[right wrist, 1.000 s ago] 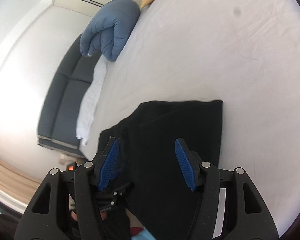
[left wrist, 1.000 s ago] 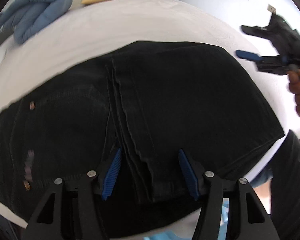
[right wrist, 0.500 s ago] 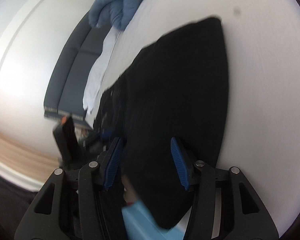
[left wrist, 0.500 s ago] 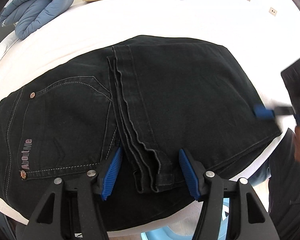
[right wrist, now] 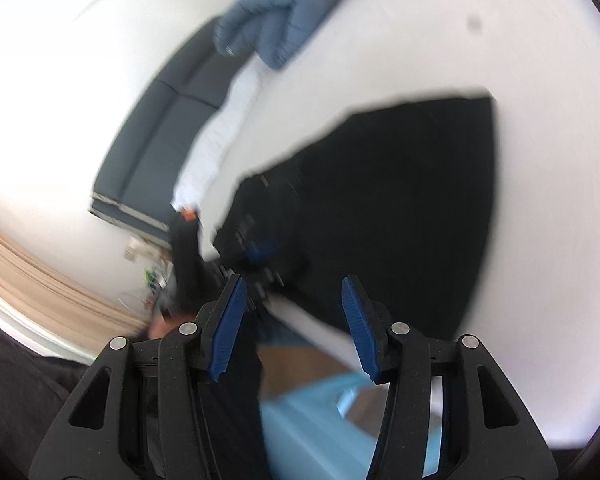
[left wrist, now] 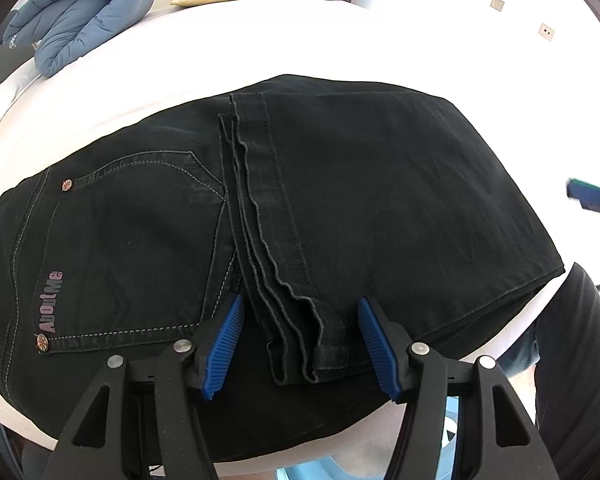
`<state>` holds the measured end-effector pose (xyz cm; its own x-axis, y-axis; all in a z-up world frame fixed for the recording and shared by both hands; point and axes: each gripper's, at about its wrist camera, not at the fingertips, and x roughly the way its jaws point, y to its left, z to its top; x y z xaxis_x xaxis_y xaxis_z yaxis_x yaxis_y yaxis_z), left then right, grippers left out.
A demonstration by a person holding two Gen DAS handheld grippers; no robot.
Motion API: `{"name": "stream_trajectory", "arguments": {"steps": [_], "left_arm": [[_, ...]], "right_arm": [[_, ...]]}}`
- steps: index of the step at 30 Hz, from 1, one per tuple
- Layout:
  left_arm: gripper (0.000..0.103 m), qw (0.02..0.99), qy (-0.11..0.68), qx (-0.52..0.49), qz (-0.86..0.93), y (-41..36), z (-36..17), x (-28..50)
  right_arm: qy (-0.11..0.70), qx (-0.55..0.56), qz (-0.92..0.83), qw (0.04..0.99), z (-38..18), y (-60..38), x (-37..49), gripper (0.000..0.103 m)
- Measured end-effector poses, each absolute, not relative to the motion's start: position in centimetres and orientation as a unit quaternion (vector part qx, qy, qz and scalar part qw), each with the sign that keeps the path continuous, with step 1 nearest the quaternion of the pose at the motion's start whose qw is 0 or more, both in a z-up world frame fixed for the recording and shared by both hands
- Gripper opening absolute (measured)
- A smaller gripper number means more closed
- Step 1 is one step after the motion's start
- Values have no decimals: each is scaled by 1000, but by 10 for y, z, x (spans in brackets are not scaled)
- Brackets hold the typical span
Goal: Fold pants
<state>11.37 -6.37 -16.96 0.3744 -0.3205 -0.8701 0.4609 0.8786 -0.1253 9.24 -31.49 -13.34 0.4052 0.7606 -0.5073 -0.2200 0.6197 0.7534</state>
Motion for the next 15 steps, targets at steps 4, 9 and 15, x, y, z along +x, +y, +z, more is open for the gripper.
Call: {"name": "stream_trajectory", "arguments": {"steps": [4, 9, 15], "left_arm": [[62, 827, 507, 59, -236, -59, -169, 114], [61, 831, 501, -7, -244, -36, -165, 113], [65, 841, 448, -244, -182, 80, -144, 91]], "right_arm": [[434, 305, 305, 791, -120, -295, 131, 48], [502, 323, 259, 759, -172, -276, 172, 48], [512, 342, 216, 758, -214, -282, 165, 24]]}}
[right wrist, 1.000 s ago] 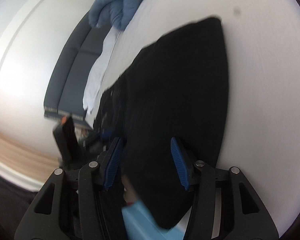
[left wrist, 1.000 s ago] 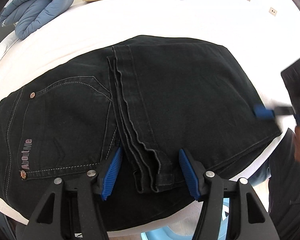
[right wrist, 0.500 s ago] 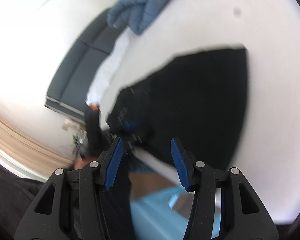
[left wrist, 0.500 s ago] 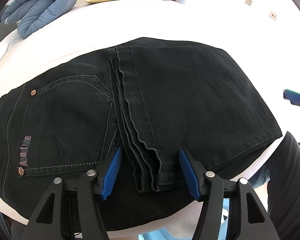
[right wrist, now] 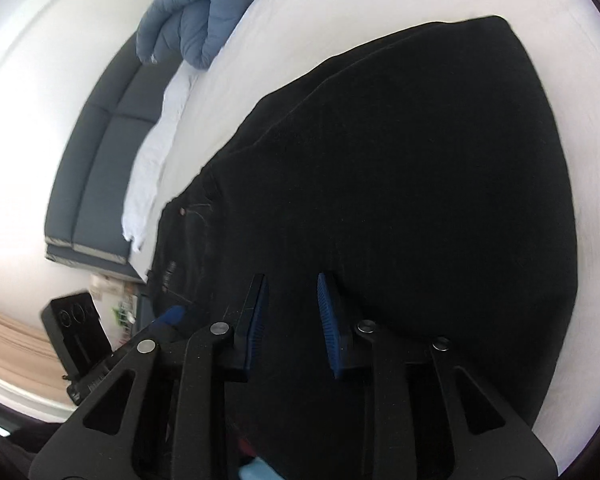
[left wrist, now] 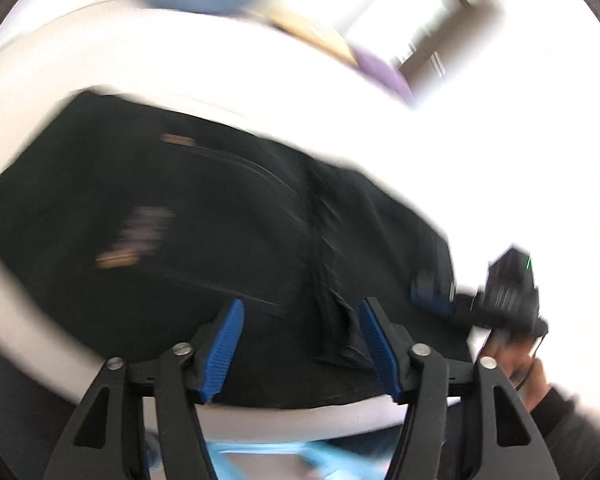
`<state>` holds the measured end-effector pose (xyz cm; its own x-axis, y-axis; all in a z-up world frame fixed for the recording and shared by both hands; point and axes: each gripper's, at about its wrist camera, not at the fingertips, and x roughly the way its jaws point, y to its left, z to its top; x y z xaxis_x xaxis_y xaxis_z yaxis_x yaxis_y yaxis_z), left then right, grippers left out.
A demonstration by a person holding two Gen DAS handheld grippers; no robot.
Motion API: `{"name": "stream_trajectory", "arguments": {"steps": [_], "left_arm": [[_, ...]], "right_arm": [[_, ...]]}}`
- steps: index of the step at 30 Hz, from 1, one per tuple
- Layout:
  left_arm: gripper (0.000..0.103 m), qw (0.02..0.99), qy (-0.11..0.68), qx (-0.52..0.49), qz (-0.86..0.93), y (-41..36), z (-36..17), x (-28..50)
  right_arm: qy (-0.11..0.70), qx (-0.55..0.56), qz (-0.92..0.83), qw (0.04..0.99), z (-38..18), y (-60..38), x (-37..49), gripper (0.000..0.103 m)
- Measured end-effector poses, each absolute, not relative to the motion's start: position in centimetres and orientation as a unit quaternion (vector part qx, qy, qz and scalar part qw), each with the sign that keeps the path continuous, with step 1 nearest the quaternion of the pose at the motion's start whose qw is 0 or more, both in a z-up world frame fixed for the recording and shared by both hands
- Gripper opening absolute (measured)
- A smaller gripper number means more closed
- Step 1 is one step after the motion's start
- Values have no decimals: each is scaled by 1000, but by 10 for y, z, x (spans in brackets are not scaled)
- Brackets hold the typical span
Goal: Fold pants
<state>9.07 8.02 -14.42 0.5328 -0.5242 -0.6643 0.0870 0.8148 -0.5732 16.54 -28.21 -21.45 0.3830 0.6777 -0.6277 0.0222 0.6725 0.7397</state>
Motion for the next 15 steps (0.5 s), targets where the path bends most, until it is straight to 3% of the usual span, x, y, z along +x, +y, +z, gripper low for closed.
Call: {"name": "stream_trajectory", "arguments": {"steps": [4, 6, 8, 9, 15], "left_arm": [[66, 830, 405, -370, -101, 176, -149, 69], [78, 821, 386, -414, -74, 207, -153, 62], [84, 809, 376, -449, -53, 231, -162, 60], [84, 802, 377, -461, -54, 238, -167, 63], [83, 745, 376, -544, -89, 251, -202, 85]], "right_arm": [[521, 345, 219, 749, -210, -283, 168, 27], [519, 370, 223, 737, -208, -284, 170, 28], [501, 391, 231, 737, -202, -286, 168, 46], [488, 399, 232, 741, -198, -283, 167, 64], [454, 433, 267, 731, -179, -275, 168, 66]]}}
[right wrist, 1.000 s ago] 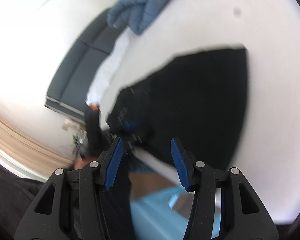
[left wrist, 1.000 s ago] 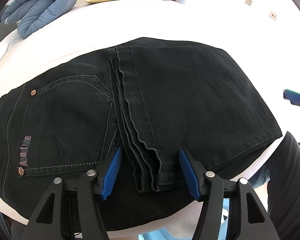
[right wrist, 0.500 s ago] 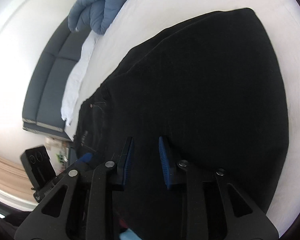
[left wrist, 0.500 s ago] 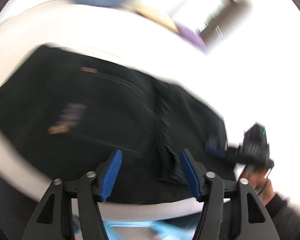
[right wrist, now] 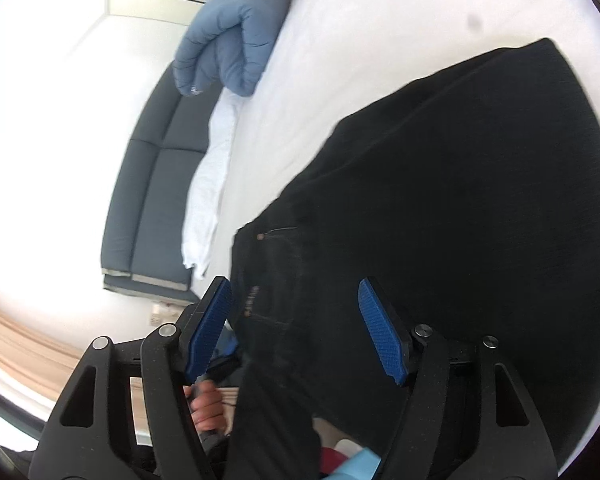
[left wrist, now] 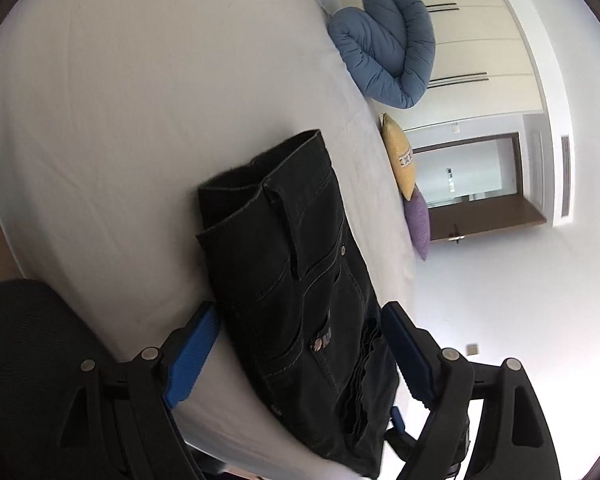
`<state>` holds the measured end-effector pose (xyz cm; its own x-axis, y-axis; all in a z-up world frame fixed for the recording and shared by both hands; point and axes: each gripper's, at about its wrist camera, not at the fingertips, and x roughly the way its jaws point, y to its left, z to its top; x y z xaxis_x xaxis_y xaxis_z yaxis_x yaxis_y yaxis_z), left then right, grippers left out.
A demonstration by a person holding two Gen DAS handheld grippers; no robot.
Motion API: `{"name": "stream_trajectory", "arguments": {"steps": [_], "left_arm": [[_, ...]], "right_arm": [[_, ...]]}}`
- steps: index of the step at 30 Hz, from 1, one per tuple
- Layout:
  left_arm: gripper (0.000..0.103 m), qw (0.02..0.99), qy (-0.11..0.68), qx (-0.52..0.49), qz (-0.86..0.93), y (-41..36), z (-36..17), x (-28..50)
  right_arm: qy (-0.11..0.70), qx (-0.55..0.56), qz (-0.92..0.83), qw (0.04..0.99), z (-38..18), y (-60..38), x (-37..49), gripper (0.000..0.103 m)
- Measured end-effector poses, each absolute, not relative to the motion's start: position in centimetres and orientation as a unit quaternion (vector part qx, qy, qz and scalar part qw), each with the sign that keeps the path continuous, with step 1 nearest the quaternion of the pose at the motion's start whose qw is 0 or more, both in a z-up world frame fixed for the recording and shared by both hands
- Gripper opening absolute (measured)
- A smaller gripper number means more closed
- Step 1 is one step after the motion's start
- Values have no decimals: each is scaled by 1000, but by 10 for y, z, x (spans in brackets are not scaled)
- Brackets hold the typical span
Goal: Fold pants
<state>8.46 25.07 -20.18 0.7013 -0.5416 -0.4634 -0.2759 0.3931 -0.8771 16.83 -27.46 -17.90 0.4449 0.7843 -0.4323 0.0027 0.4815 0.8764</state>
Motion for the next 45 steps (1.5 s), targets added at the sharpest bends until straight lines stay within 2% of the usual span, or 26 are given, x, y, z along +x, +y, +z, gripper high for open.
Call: {"name": "stream_trajectory", "arguments": {"steps": [4, 5, 6, 7, 8, 9, 12, 18, 23, 28, 33, 38, 42, 45], "left_arm": [[80, 723, 357, -584, -98, 241, -218, 99], [72, 716, 355, -593, -99, 243, -222, 101], [59, 711, 356, -599, -95, 242, -226, 104], [51, 705, 357, -606, -90, 244, -231, 106], [37, 702, 360, -609, -89, 244, -233, 108], [27, 700, 363, -609, -88, 245, -236, 109], [22, 705, 365, -601, -90, 244, -233, 112], [16, 730, 360, -574, -94, 240, -211, 115], [13, 762, 352, -534, -104, 231, -180, 121], [13, 791, 349, -490, -111, 215, -152, 132], [13, 822, 351, -430, -124, 190, -117, 136], [13, 878, 355, -280, -158, 117, -61, 149], [13, 901, 368, -142, -179, 36, -48, 148], [13, 903, 380, -65, -188, -18, -57, 139]], "right_arm": [[455, 424, 281, 731, -171, -267, 172, 64], [455, 423, 285, 730, -169, -268, 171, 64], [456, 420, 287, 730, -167, -265, 172, 64], [458, 417, 289, 730, -165, -263, 173, 64], [460, 413, 291, 730, -164, -262, 174, 64], [464, 409, 293, 729, -162, -256, 179, 64], [478, 389, 303, 727, -156, -241, 193, 64], [520, 339, 325, 713, -155, -190, 233, 64], [589, 322, 293, 681, -193, -161, 258, 61], [582, 340, 286, 681, -204, -165, 259, 49], [568, 340, 288, 692, -202, -165, 253, 49], [542, 399, 283, 683, -183, -187, 247, 56], [480, 449, 319, 682, -144, -227, 236, 65], [441, 464, 338, 690, -116, -257, 227, 82]]}}
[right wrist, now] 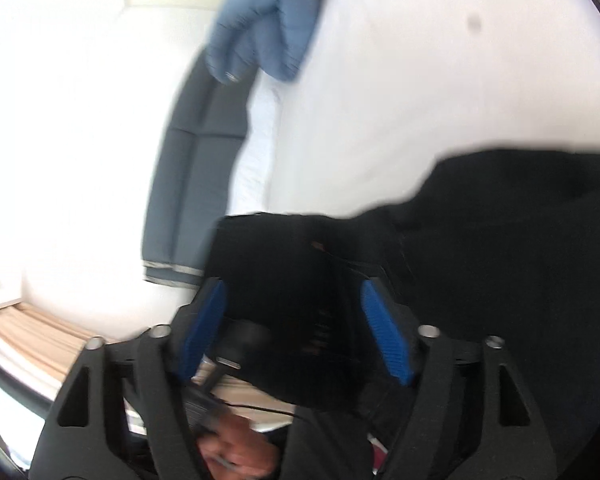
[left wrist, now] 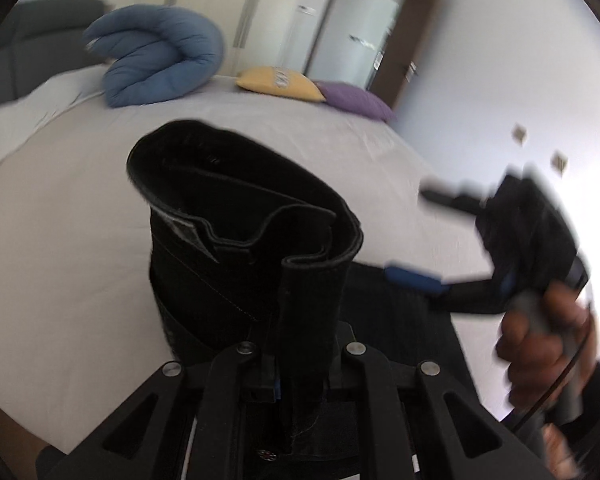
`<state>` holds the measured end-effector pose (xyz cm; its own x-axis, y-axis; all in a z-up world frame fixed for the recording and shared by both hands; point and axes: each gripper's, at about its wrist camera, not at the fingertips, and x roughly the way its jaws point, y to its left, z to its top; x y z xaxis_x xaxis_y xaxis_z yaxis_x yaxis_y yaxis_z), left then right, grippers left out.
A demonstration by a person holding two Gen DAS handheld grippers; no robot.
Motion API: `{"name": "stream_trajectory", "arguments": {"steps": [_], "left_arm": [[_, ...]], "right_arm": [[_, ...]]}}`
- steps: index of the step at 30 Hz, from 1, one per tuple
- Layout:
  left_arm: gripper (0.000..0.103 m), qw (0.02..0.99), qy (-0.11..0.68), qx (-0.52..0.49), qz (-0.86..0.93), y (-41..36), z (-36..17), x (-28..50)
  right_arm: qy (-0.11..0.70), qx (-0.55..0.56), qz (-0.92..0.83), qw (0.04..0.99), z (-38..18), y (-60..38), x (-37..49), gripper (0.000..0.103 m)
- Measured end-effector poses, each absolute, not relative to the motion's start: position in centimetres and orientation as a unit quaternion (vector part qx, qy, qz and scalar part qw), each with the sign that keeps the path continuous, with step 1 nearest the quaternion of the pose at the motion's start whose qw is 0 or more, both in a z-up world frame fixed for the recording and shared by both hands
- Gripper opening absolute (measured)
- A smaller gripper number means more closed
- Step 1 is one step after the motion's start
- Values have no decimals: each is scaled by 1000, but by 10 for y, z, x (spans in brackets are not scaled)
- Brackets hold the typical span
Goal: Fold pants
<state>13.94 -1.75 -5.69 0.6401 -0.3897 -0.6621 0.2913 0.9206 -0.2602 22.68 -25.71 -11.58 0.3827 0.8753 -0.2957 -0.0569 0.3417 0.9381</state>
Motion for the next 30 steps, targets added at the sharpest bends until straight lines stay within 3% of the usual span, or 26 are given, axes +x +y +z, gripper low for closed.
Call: {"name": "stream_trajectory", "arguments": {"steps": [11, 19, 20, 23, 24, 25, 30], "left_arm": [[13, 869, 389, 181, -246, -148, -97, 94], [13, 849, 341, 320, -247, -196, -120, 65], [14, 847, 337, 329, -246, -198, -122, 59], [14, 841, 329, 354, -245, -203, -129, 50], [13, 839, 326, 360, -246, -205, -132, 48], [13, 837, 324, 365, -247, -205, -135, 42], [14, 836, 313, 370, -256, -214, -129, 34]], "right_arm": [[472, 408, 315, 715, -115, -302, 186, 86], [521, 396, 239, 717, -146, -319, 176, 83], [528, 395, 226, 717, -150, -321, 175, 79], [538, 389, 223, 714, -163, -334, 162, 49], [538, 379, 222, 719, -164, -335, 161, 28], [540, 370, 221, 723, -164, -337, 159, 18], [518, 344, 213, 754, -163, -344, 146, 11]]}}
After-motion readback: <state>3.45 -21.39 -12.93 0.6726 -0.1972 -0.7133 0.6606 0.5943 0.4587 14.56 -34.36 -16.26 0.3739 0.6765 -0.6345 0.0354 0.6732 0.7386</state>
